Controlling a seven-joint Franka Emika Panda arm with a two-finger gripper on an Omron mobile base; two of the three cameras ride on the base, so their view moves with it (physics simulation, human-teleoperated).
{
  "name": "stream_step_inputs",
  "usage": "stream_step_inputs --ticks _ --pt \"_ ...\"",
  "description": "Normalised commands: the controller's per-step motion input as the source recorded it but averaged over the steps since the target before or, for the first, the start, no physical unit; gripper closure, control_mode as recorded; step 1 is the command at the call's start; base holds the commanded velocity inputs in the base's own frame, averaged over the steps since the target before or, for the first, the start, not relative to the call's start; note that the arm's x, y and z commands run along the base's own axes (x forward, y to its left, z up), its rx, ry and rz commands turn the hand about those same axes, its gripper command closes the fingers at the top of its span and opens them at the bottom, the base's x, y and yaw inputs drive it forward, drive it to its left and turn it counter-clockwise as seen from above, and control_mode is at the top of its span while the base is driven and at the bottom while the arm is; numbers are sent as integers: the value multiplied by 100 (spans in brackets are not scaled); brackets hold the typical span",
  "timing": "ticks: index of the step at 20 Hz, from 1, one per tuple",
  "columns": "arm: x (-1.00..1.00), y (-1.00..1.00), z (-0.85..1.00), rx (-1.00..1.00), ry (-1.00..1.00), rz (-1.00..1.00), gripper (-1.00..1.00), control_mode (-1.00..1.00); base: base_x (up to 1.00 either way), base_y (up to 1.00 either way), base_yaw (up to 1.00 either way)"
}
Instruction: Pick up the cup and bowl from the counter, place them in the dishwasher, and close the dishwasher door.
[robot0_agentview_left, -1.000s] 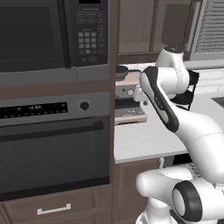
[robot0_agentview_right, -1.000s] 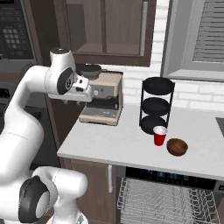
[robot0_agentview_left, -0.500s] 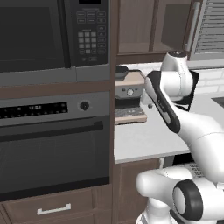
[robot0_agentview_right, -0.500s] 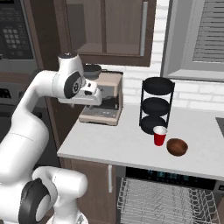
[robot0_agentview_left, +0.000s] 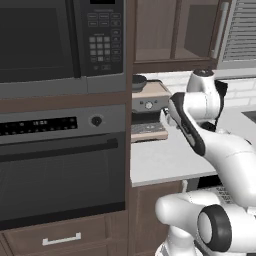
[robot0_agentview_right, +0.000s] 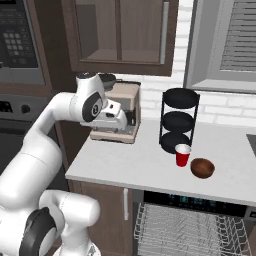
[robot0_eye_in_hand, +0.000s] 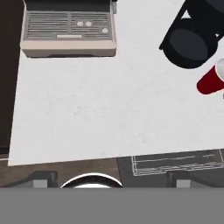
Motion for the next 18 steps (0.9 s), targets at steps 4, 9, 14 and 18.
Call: stream_step_inputs --ticks 4,9,14,18 --pt "-5 -51 -47 -9 -30 -15 -100 -100 0 0 0" --pt "-17 -32 -24 -7 -32 -17 -100 -100 0 0 0" --pt "9 -27 -23 -1 -1 -17 -100 -100 0 0 0" --pt "19 -29 0 0 0 0 -100 -100 0 0 0"
